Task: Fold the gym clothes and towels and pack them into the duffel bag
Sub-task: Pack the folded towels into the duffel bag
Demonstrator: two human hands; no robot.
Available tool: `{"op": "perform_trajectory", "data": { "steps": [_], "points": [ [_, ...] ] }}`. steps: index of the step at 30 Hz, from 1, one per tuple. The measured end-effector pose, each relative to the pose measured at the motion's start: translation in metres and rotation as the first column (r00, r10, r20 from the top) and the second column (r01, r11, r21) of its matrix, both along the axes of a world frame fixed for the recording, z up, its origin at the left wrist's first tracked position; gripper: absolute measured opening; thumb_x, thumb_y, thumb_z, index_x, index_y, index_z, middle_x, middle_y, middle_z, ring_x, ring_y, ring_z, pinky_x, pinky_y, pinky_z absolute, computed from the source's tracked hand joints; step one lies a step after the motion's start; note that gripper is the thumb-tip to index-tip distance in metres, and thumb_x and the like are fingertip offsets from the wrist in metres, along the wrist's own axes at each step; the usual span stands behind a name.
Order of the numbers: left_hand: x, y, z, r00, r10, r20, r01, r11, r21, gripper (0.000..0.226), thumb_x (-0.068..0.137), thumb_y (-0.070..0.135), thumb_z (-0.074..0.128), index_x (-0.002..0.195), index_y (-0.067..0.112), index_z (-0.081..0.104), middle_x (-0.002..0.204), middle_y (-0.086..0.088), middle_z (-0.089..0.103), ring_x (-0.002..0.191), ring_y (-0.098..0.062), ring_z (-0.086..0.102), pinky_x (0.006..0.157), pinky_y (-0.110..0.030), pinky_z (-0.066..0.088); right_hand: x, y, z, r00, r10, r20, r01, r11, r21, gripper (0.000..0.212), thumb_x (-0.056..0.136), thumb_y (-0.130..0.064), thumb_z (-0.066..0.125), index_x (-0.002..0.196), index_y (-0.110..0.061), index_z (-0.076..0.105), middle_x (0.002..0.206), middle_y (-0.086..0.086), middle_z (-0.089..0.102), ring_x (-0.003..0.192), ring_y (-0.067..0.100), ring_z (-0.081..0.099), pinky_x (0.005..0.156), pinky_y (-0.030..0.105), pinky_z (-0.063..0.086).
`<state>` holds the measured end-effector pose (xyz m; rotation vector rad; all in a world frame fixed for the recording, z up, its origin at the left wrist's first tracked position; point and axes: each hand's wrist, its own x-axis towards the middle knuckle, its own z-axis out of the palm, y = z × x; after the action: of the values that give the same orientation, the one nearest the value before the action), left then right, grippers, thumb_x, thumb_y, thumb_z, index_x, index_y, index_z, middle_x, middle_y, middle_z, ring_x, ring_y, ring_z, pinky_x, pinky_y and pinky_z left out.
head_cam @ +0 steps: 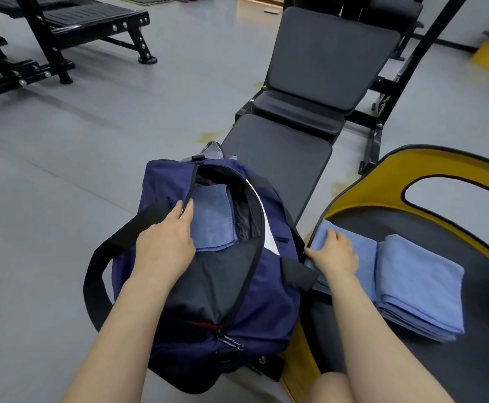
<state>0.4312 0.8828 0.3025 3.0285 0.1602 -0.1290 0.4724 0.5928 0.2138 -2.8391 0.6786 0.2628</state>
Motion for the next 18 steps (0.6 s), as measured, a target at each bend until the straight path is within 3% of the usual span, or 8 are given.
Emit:
{"op": "perform_trajectory", "data": {
  "steps": [3,7,10,14,18],
  "points": [
    [0.001,0.0,-0.001,1.0,0.001,0.004,-0.001,1.0,0.003,0.066,0.093,0.008,0.032,0.152,0.027,0.008,0.159,0.01,0.011,0.086,-0.027,0.061,0.065,-0.028,0.037,0.002,0.002,0.007,0.999,-0.001,-0.038,-0.001,0.998,-0.067,0.065,0.087,-0.052,0.06,0.137,-0.016,0.039,0.139,0.009,0.039,0.13,0.029,0.034,0.094,0.039,0.041],
    [0.001,0.002,-0.001,1.0,0.004,0.008,-0.004,1.0,-0.01,0.065,0.094,0.008,0.031,0.152,0.027,0.008,0.159,0.011,0.011,0.089,-0.028,0.061,0.065,-0.029,0.037,0.007,-0.006,0.017,0.992,-0.041,-0.12,0.044,0.999,0.03,0.05,0.092,-0.03,0.059,0.135,-0.016,0.04,0.134,0.011,0.041,0.12,0.032,0.045,0.078,0.039,0.045],
    [0.001,0.003,-0.002,1.0,0.002,0.021,-0.002,1.0,-0.016,0.065,0.094,0.008,0.031,0.152,0.027,0.009,0.158,0.011,0.012,0.088,-0.028,0.061,0.065,-0.029,0.036,0.006,-0.013,0.023,0.997,-0.05,-0.054,0.055,0.993,0.103,0.055,0.092,-0.016,0.056,0.142,-0.017,0.033,0.129,0.016,0.048,0.111,0.037,0.051,0.071,0.037,0.042],
    [0.001,0.003,-0.002,1.0,-0.003,0.025,0.003,1.0,-0.014,0.064,0.095,0.008,0.03,0.152,0.026,0.008,0.159,0.01,0.012,0.091,-0.029,0.061,0.066,-0.029,0.037,0.0,-0.016,0.034,0.997,-0.051,0.052,0.04,0.981,0.19,0.069,0.093,-0.009,0.048,0.15,-0.032,0.016,0.123,0.022,0.047,0.097,0.038,0.053,0.067,0.036,0.038],
    [0.002,0.002,-0.001,0.999,-0.005,0.032,0.005,1.0,-0.021,0.064,0.094,0.008,0.03,0.152,0.026,0.009,0.159,0.009,0.013,0.094,-0.03,0.061,0.068,-0.03,0.038,-0.003,-0.011,0.042,0.987,-0.022,0.162,-0.017,0.971,0.238,0.057,0.094,-0.005,0.042,0.142,-0.033,0.037,0.109,0.018,0.045,0.073,0.026,0.04,0.064,0.033,0.034]
  ]
}}
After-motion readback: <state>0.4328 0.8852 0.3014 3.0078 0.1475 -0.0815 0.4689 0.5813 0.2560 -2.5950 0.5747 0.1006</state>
